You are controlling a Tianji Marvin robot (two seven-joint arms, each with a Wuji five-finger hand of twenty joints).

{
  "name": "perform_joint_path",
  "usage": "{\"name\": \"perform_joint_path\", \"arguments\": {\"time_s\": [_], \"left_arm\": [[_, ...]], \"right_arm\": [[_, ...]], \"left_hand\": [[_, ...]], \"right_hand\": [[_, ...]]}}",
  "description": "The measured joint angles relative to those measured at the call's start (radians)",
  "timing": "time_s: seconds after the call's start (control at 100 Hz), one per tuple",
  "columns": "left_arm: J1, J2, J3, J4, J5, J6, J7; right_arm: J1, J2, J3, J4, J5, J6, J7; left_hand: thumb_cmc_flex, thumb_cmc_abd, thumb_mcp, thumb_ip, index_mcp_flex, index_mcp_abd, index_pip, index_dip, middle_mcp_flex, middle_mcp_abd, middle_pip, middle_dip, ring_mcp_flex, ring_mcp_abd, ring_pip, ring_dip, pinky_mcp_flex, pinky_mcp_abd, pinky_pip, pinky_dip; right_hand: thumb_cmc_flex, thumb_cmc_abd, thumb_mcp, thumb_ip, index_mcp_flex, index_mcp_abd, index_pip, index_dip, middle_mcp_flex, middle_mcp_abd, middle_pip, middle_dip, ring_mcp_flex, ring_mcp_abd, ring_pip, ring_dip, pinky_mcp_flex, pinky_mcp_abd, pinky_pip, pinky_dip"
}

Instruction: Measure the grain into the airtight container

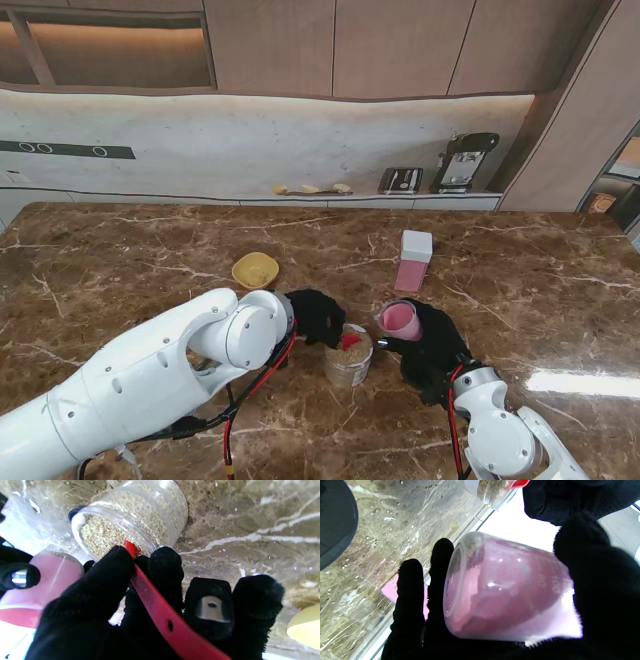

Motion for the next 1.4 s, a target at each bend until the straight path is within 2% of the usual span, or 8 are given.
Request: {"name": "perform_joint_path", "arguments": {"time_s": [0.44,0.55,0.69,0.79,0.91,1.29,1.4], "left_arm": [[0.024,-0.002,-0.033,-0.003,-0.066,0.037,-0.010],[0.031,-0.002,-0.045,-0.003,-0.108,0.047,-0.010],[0.033,-0.003,-0.045,-0.003,-0.106,0.049,-0.013],[0.036,-0.004,-0.051,-0.003,-0.134,0.065,-0.013],[0.035,-0.004,-0.047,-0.003,-0.102,0.062,-0.017],[0.045,-0.005,-0.064,-0.002,-0.141,0.079,-0.014],[0.052,-0.008,-0.079,-0.001,-0.175,0.085,-0.009]], "right_arm": [[0.003,0.000,-0.002,0.004,-0.002,0.000,0.000],[0.003,0.000,-0.002,0.004,-0.002,0.000,0.000],[0.003,0.000,-0.002,0.005,-0.002,0.000,0.000],[0.003,0.000,-0.002,0.005,-0.002,-0.001,0.000],[0.003,0.000,-0.002,0.006,-0.002,-0.001,0.000],[0.004,0.000,-0.003,0.008,-0.001,-0.001,0.001],[0.004,0.000,-0.003,0.008,-0.002,-0.001,0.001]], "left_hand": [[0.000,0.000,0.000,0.000,0.000,0.001,0.001,0.005,0.000,0.000,0.000,0.000,0.000,0.000,0.000,0.000,-0.001,0.000,0.000,0.000],[0.000,0.000,0.000,0.000,0.000,0.002,0.001,0.002,0.000,0.000,0.000,0.000,0.000,0.000,0.000,0.000,-0.003,0.000,0.000,0.000],[0.001,0.000,0.000,0.000,0.000,0.002,0.001,0.001,0.000,0.000,0.000,0.000,0.000,0.000,0.000,0.000,-0.004,0.000,0.000,0.000],[0.001,0.000,0.000,0.000,0.000,0.003,0.001,0.001,0.000,0.000,0.000,0.000,0.000,0.000,0.000,0.000,-0.013,0.000,0.000,0.000],[0.001,0.000,-0.001,0.000,0.000,0.003,0.001,0.001,0.000,0.000,0.000,0.000,0.000,0.000,0.000,0.000,-0.013,-0.004,0.000,0.000],[0.001,0.000,-0.001,0.000,0.000,0.003,0.001,0.001,0.000,0.000,0.000,0.000,0.000,0.000,0.000,0.000,-0.013,-0.004,0.000,0.000],[0.001,0.000,-0.001,0.000,0.000,0.003,0.001,0.001,0.000,0.000,0.000,0.000,0.000,0.000,0.000,0.000,-0.013,-0.004,0.000,0.000]], "right_hand": [[0.000,0.000,0.000,0.000,0.000,0.000,0.000,0.000,0.000,0.000,0.000,0.000,0.000,0.000,0.000,0.000,0.000,0.000,0.000,0.000],[0.000,0.000,0.000,0.000,0.000,0.000,0.000,0.000,0.000,0.000,0.000,0.000,0.000,0.000,0.000,0.000,-0.001,0.000,0.000,0.000],[0.000,0.000,0.000,0.000,0.000,0.000,0.000,0.000,0.000,0.000,0.000,0.000,0.000,0.000,0.000,0.000,-0.001,0.000,0.000,0.000],[0.000,0.000,0.000,0.000,0.000,0.000,0.000,0.000,0.000,0.000,0.000,0.000,0.000,0.000,0.000,0.000,-0.001,0.000,0.000,0.000],[0.000,0.000,0.000,0.000,0.000,0.000,0.000,0.000,0.000,0.000,0.000,0.000,0.000,0.000,0.000,0.000,-0.002,0.000,0.000,0.000],[0.000,0.000,0.000,0.000,0.000,0.000,0.000,0.000,0.000,0.000,0.000,0.000,0.000,0.000,0.000,0.000,-0.002,0.000,0.000,0.000],[0.000,0.000,0.000,0.000,0.000,0.000,0.000,0.000,0.000,0.000,0.000,0.000,0.000,0.000,0.000,0.000,-0.002,0.000,0.000,0.000]]}}
